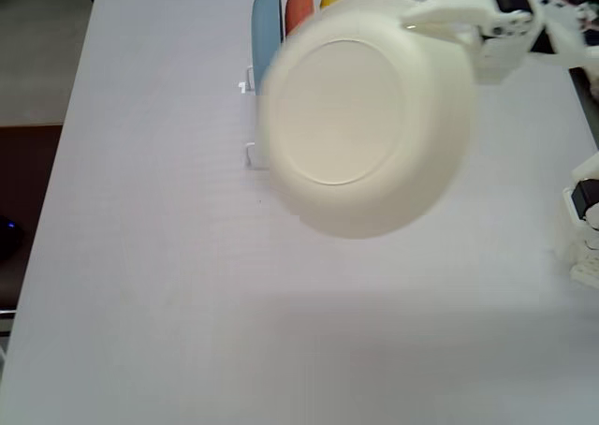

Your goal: Would you please take all the plates for me?

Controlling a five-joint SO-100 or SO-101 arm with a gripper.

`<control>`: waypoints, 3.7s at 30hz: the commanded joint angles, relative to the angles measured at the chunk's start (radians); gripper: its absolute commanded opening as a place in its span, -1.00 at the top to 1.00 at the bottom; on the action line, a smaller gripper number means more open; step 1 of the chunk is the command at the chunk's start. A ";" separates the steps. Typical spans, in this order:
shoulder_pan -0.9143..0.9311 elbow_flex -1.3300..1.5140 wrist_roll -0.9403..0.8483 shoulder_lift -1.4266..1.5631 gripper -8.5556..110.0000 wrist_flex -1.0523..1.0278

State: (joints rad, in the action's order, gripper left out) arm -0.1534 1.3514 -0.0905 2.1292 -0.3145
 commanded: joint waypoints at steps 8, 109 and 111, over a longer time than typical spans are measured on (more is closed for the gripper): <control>0.003 -0.028 0.020 -0.215 0.87 0.387; 0.676 -0.008 -0.709 -0.382 0.24 -0.198; 0.675 -0.032 -0.698 -0.414 0.27 -0.196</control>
State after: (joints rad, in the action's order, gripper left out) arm 0.5185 1.4189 -0.7961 1.7227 -0.5123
